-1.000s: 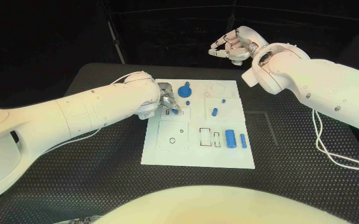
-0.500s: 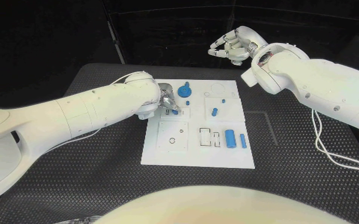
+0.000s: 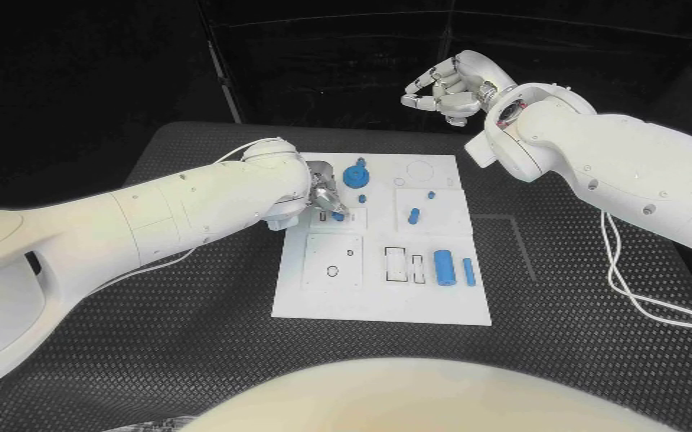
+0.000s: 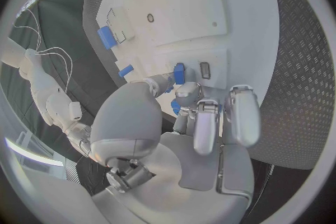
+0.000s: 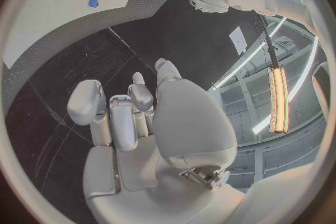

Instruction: Assemble the parts on the task board

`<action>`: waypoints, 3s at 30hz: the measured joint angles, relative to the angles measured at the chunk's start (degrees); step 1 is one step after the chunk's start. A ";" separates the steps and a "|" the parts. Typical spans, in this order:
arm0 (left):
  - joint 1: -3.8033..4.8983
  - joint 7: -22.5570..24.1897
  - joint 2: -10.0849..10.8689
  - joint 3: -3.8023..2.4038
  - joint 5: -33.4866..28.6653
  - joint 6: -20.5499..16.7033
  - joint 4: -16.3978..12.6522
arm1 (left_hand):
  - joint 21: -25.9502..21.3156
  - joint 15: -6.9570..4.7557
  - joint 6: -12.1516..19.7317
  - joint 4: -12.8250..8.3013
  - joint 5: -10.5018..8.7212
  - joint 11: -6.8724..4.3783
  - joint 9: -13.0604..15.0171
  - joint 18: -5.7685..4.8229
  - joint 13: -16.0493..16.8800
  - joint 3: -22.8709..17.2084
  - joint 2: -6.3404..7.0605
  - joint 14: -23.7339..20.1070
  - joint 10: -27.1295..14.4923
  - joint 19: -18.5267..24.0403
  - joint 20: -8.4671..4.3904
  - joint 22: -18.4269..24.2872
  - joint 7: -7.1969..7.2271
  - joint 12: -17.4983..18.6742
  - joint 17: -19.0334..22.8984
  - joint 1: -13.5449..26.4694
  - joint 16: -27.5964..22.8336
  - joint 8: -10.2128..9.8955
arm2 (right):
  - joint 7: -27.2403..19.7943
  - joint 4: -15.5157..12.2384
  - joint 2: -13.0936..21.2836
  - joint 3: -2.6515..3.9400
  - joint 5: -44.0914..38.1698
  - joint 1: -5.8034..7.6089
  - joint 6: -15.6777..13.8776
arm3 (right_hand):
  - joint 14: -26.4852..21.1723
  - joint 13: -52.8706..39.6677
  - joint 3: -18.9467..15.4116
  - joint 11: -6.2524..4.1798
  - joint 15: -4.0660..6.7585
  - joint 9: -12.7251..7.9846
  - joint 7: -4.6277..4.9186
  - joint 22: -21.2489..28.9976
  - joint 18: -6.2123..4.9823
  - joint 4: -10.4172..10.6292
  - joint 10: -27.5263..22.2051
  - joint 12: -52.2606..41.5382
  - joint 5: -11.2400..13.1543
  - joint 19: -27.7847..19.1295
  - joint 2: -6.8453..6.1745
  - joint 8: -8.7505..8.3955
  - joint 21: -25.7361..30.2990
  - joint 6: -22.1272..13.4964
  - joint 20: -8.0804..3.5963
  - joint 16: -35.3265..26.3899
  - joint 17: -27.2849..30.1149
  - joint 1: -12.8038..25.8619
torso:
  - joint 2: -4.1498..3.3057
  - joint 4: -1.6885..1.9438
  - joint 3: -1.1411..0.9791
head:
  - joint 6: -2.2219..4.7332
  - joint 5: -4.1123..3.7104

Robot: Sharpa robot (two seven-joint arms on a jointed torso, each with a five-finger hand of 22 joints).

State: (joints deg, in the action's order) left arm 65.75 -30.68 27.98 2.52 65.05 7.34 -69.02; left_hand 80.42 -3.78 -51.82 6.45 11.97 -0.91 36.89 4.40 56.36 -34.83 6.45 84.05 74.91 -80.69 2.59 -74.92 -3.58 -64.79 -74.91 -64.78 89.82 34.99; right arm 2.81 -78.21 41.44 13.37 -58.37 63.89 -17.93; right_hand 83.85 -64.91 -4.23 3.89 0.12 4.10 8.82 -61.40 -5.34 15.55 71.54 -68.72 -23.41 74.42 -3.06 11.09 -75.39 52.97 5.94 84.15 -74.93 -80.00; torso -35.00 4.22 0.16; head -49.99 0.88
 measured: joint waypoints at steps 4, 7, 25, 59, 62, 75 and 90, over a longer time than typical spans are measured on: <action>0.00 -0.01 -0.02 -0.02 0.07 0.11 0.01 | 0.00 0.00 0.00 -0.07 0.00 0.01 0.00 0.00 0.00 -0.07 0.01 0.00 0.00 0.00 0.00 0.00 0.00 0.00 0.00 0.01 0.00 0.05 | 0.00 0.01 -0.01 0.00 0.00 0.00 0.01 | 0.20 -0.04 0.00 0.00 0.19 0.00 0.00 0.00 -0.01 0.00 0.00 0.00 0.00 0.00 0.00 0.00 0.00 0.00 0.00 0.00 0.00 0.00 | 0.00 -0.01 0.01 | 0.00 0.00; 0.00 -0.02 -0.01 -0.03 0.11 0.24 0.01 | 0.00 0.00 0.13 -0.08 0.00 0.01 0.14 0.00 -0.12 -0.08 0.09 0.00 -0.01 0.00 0.00 0.00 0.12 0.00 0.00 0.23 0.00 0.47 | 0.00 0.02 -0.01 -0.01 0.00 -0.01 0.03 | 0.20 -0.04 0.00 0.00 0.19 0.00 0.00 0.00 0.00 0.00 0.00 0.00 0.00 0.00 0.00 0.00 0.00 0.00 0.00 0.00 0.00 0.00 | 0.00 -0.01 0.02 | 0.00 -0.01; 0.12 -0.07 -0.95 -0.10 0.40 1.65 1.33 | 0.00 -0.64 -0.93 -1.28 -0.01 -0.94 0.91 0.00 2.14 -0.93 0.81 -0.20 1.38 -0.35 -0.35 0.01 1.33 -2.00 0.00 2.16 0.00 1.98 | -0.01 0.03 -0.01 -0.02 0.00 -0.01 0.08 | 0.19 0.03 0.00 0.00 0.19 0.00 0.00 -0.01 0.00 0.00 0.00 0.00 -0.24 0.00 0.00 0.00 0.00 0.00 0.00 0.00 0.01 0.00 | -0.01 -0.05 0.05 | 0.00 -0.13; 0.13 -0.11 -2.14 -0.12 1.42 3.32 3.22 | 0.09 -1.24 -2.79 -2.26 0.00 -1.67 0.08 0.00 4.04 2.98 0.44 0.01 2.49 -1.09 -1.10 0.01 2.53 -4.47 0.00 5.75 0.00 3.26 | -0.04 0.06 -0.07 -0.04 -0.03 -0.01 0.11 | 0.19 1.07 -0.34 -0.21 0.19 -0.05 0.00 1.70 0.00 0.34 -0.63 0.46 -1.38 -0.40 0.00 0.21 0.89 0.00 -0.40 -1.08 0.03 0.00 | 0.01 0.01 0.05 | 0.00 -0.29; 0.13 -0.11 -2.15 -0.12 1.45 3.43 3.22 | 0.21 -1.24 -2.88 -2.19 0.00 -1.82 0.02 0.00 4.24 3.37 0.44 0.01 2.64 -1.10 -1.10 0.01 2.45 -4.83 0.00 5.75 0.00 3.25 | -0.03 0.06 -0.07 -0.04 -0.03 -0.02 0.12 | 0.19 1.07 -0.34 -0.21 0.19 -0.05 0.00 1.70 0.01 0.34 -0.63 0.46 -1.38 -0.40 0.00 0.21 0.89 0.00 -0.40 -1.08 0.03 0.00 | 0.02 0.01 0.05 | 0.00 -0.30; 0.00 -0.11 -2.33 -0.04 1.55 3.79 3.61 | 0.20 -1.24 -4.02 2.28 0.01 -1.76 -0.88 0.00 4.42 9.76 0.19 0.01 3.00 -1.09 -1.09 0.01 2.75 -5.23 0.00 9.48 0.00 3.47 | -0.03 0.06 -0.09 -0.04 -0.03 -0.02 0.14 | 0.19 1.20 -0.49 -0.19 0.19 -0.04 -0.19 1.86 0.00 0.49 -0.64 0.69 -1.38 -0.40 0.17 0.21 1.12 -0.19 -0.40 -1.08 0.03 0.17 | 0.02 0.01 0.03 | 0.00 -0.30; -0.10 -0.11 -2.42 0.00 1.57 2.95 3.91 | 0.19 -1.24 -4.24 7.14 0.01 -1.76 -2.62 -0.05 4.48 18.08 -0.30 0.01 3.00 -1.27 -1.27 0.01 2.54 -5.54 0.00 9.62 0.00 3.64 | -0.13 0.26 -0.15 -0.05 -0.03 -0.01 0.31 | 0.19 1.84 -1.30 -0.01 0.19 -0.03 0.02 3.64 0.00 0.98 -1.23 1.34 -1.38 -1.44 0.68 0.20 2.19 -0.40 -0.22 -1.85 0.03 0.69 | 0.00 -0.01 0.04 | 0.00 -0.43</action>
State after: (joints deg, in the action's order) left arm 65.65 -30.79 25.56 2.51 66.61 10.29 -65.11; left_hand 80.62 -5.02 -56.06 13.59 11.98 -2.67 34.27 4.35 60.84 -16.75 6.15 84.06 77.91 -81.95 1.33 -74.91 -1.03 -70.33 -74.91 -55.16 89.82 38.62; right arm 2.68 -77.95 41.30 13.32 -58.40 63.87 -17.63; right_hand 84.03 -63.07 -5.53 3.88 0.31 4.06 8.84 -57.75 -5.33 16.53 70.31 -67.38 -24.79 72.98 -2.38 11.30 -73.20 52.57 5.72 82.30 -74.90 -79.31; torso -35.00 4.21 0.21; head -49.99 0.45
